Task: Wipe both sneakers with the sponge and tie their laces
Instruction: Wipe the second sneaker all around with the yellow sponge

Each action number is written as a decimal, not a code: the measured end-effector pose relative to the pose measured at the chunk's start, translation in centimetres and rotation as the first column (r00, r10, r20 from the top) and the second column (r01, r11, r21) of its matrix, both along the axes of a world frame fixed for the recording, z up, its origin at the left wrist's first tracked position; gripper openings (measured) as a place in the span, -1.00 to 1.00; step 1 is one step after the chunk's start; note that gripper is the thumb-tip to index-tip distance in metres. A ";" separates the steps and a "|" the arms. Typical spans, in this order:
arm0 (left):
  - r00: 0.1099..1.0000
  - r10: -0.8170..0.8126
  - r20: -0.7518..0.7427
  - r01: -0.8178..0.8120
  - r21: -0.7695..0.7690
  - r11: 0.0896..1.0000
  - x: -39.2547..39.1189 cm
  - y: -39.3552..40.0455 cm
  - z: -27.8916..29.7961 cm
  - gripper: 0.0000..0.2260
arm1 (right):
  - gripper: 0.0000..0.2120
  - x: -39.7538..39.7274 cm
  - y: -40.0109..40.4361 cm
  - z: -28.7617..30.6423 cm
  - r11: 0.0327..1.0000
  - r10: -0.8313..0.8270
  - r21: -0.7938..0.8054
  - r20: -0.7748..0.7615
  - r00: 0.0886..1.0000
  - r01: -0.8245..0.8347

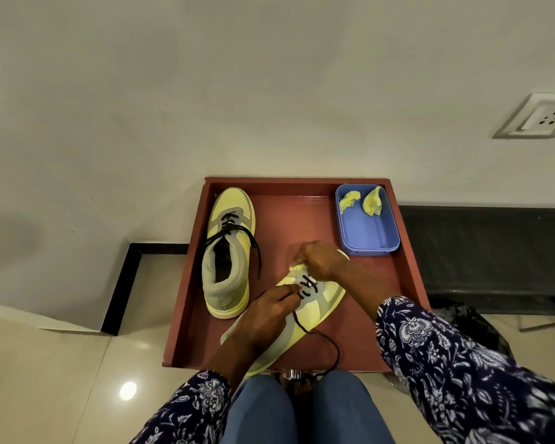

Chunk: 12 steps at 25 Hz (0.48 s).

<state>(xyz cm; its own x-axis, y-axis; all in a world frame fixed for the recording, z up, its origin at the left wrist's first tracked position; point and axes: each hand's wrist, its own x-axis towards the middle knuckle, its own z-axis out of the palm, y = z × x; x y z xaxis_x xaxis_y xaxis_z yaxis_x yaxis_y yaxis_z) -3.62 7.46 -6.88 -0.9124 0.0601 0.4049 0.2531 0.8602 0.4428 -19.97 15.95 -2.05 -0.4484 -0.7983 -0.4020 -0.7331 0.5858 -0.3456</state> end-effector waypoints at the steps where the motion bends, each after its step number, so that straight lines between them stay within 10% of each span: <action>1: 1.000 0.002 -0.001 -0.002 0.003 1.000 0.0 0.1 0.1 -0.78 | -0.63 -0.3 0.3 0.0 1.000 -0.006 0.004 -0.010 1.000 0.006; 12: 0.999 0.019 -0.036 -0.019 -0.006 1.000 -0.1 0.1 0.2 -0.82 | -0.63 -2.4 1.9 -0.2 0.989 -0.143 0.035 -0.096 0.985 0.147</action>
<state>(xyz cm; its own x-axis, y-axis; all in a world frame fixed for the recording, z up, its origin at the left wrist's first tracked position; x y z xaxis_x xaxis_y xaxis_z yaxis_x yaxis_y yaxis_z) -3.70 7.59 -6.73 -0.8983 0.0459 0.4370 0.2525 0.8678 0.4281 -22.39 17.86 -2.25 -0.5950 -0.7054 -0.3851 -0.6670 0.7008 -0.2530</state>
